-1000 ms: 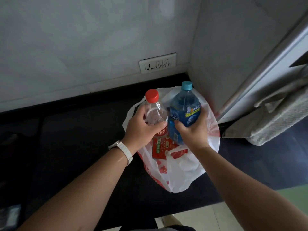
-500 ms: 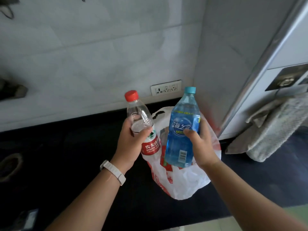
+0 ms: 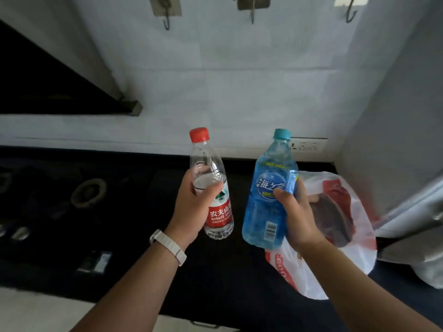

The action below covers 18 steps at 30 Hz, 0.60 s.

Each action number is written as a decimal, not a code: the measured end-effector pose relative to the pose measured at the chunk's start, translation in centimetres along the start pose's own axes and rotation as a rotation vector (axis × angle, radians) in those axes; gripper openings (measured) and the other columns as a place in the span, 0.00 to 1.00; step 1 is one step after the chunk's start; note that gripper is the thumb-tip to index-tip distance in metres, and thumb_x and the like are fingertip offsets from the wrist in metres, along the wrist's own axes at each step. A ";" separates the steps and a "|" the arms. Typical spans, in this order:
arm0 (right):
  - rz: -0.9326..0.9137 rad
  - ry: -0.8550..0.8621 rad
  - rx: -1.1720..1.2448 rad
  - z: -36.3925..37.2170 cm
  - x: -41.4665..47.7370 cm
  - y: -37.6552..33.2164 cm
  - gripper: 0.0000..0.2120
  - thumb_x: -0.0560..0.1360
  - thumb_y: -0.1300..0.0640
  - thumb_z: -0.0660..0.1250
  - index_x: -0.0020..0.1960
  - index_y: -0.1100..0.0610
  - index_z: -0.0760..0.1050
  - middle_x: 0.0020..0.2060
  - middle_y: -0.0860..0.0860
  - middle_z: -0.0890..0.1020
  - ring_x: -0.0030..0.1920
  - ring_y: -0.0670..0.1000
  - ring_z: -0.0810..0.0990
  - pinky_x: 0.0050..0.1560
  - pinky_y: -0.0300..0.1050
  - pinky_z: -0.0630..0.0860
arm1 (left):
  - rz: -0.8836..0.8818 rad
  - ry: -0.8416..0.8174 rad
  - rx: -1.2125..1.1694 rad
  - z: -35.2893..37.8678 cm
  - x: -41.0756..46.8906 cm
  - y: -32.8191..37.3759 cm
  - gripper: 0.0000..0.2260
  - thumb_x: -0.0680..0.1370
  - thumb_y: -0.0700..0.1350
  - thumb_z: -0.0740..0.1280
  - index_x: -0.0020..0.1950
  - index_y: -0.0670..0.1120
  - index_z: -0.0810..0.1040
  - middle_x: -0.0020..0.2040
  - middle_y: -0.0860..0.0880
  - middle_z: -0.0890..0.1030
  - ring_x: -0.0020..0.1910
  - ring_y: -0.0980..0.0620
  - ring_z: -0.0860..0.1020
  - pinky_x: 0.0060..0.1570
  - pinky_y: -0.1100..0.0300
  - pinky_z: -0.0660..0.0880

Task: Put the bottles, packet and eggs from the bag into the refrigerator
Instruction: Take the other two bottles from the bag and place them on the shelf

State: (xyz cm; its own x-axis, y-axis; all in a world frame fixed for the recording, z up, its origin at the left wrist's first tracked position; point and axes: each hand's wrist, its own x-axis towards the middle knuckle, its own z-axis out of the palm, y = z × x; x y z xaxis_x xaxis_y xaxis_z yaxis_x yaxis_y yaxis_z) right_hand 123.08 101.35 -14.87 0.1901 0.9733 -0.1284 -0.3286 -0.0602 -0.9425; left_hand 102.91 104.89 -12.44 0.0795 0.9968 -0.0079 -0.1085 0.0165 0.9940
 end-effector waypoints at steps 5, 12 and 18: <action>0.134 -0.120 0.106 8.5 -1.4 2.3 0.24 0.70 0.49 0.68 0.65 0.50 0.72 0.58 0.58 0.81 0.57 0.60 0.82 0.55 0.66 0.78 | 0.003 0.157 0.043 -8.8 -3.1 1.5 0.14 0.75 0.40 0.72 0.58 0.53 0.76 0.51 0.49 0.84 0.50 0.50 0.84 0.45 0.58 0.80; 0.227 -0.391 0.028 22.2 -5.3 5.9 0.25 0.70 0.49 0.69 0.66 0.51 0.71 0.57 0.59 0.82 0.55 0.60 0.83 0.53 0.64 0.79 | 0.007 0.402 -0.008 -21.7 -9.2 3.0 0.14 0.76 0.40 0.71 0.58 0.52 0.76 0.49 0.48 0.84 0.47 0.49 0.85 0.43 0.58 0.80; 0.254 -0.554 -0.061 33.0 -10.3 10.0 0.25 0.68 0.48 0.70 0.64 0.49 0.72 0.54 0.54 0.84 0.52 0.57 0.84 0.50 0.60 0.80 | 0.012 0.661 0.001 -32.7 -16.4 3.8 0.12 0.75 0.40 0.72 0.56 0.53 0.77 0.48 0.46 0.84 0.45 0.47 0.85 0.44 0.52 0.82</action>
State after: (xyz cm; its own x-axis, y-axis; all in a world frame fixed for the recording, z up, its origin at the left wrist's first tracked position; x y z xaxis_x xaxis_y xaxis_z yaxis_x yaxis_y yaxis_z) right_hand 87.28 97.99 -12.75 -0.4018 0.8964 -0.1873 -0.2443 -0.3020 -0.9215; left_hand 68.81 91.16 -12.08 -0.5467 0.8350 -0.0622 -0.1049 0.0054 0.9945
